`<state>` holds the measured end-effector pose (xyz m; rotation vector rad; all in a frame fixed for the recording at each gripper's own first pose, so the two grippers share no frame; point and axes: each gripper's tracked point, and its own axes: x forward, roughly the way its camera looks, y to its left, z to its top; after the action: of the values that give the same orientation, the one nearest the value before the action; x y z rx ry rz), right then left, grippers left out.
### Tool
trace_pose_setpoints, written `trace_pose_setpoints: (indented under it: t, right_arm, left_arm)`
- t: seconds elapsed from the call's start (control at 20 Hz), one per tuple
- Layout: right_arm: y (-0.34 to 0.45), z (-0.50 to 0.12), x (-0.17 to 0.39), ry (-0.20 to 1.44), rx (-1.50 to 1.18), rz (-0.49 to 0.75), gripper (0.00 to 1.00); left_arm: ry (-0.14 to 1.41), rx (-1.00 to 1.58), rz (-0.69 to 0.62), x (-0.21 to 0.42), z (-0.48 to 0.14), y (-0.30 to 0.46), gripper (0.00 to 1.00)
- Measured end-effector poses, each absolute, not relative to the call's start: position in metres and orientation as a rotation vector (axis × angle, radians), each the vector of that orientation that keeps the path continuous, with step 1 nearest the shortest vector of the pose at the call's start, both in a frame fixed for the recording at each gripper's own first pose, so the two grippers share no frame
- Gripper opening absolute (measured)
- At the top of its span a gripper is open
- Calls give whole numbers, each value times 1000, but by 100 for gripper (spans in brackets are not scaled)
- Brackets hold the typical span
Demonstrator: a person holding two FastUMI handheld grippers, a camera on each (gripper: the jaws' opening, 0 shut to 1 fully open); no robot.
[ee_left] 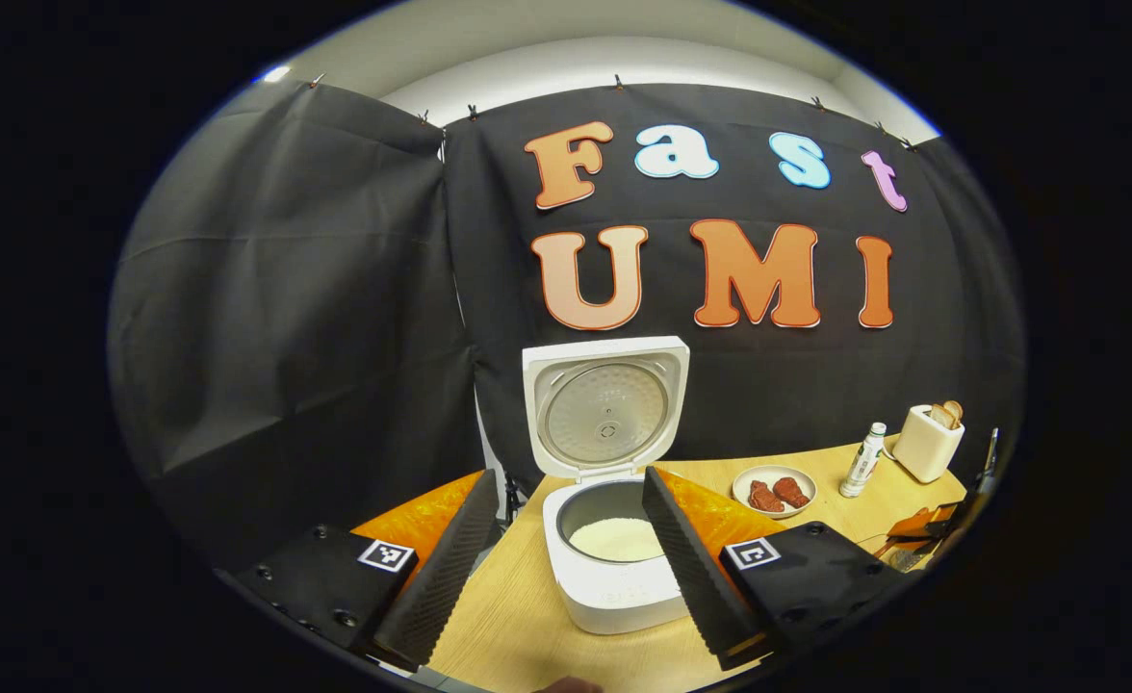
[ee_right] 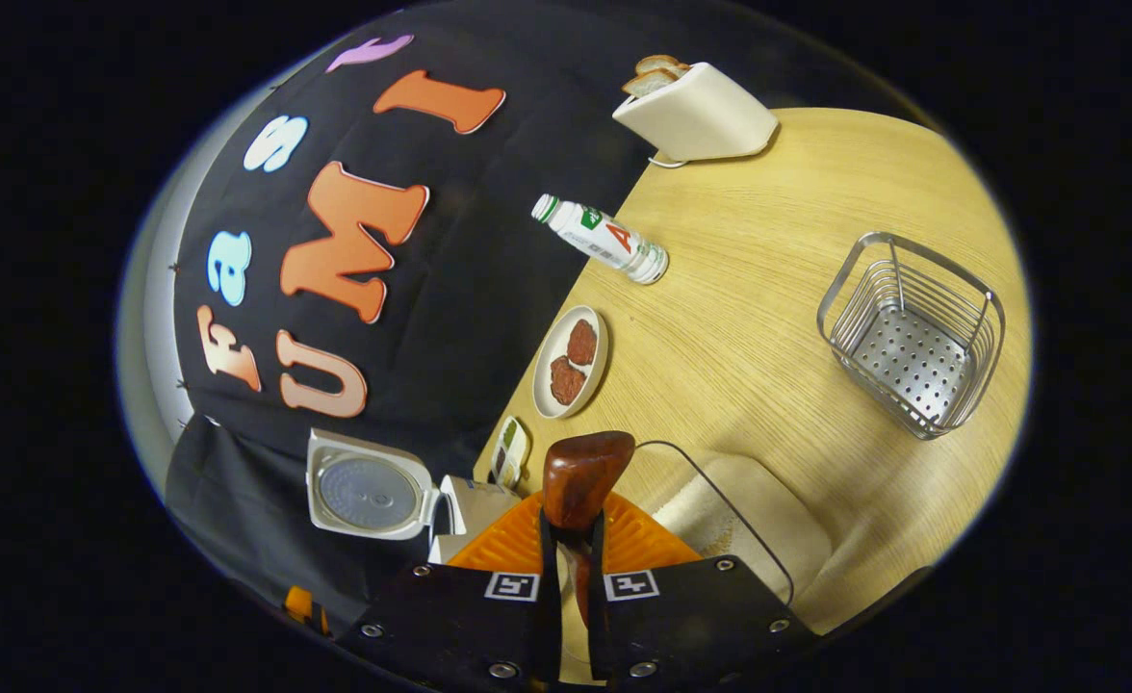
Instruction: Close the left gripper, press the button to open the rice cooker; take a wooden spoon from the chopstick holder with the right hand, scoop a spoonful of rice and pour it into the rice cooker, then put the wooden spoon back into the chopstick holder.
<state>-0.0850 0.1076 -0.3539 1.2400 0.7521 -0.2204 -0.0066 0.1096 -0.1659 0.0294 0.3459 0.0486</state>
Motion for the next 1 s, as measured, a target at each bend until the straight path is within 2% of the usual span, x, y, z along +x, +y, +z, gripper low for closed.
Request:
trace_pose_setpoints:
  t: [0.25,0.55,0.8,1.0]
  right_arm:
    - [97,-321,-61,660,1380,-218,10]
    - [122,-278,-20,579,1540,-168,10]
    - [170,-243,29,586,1577,-85,11]
    - [219,-228,70,643,1586,15,10]
  left_arm:
    - [329,19,47,-7,-163,113,99]
    - [335,-4,41,-13,-166,136,100]
    - [345,-19,83,-27,-171,173,100]
    - [343,-11,182,-45,-171,198,100]
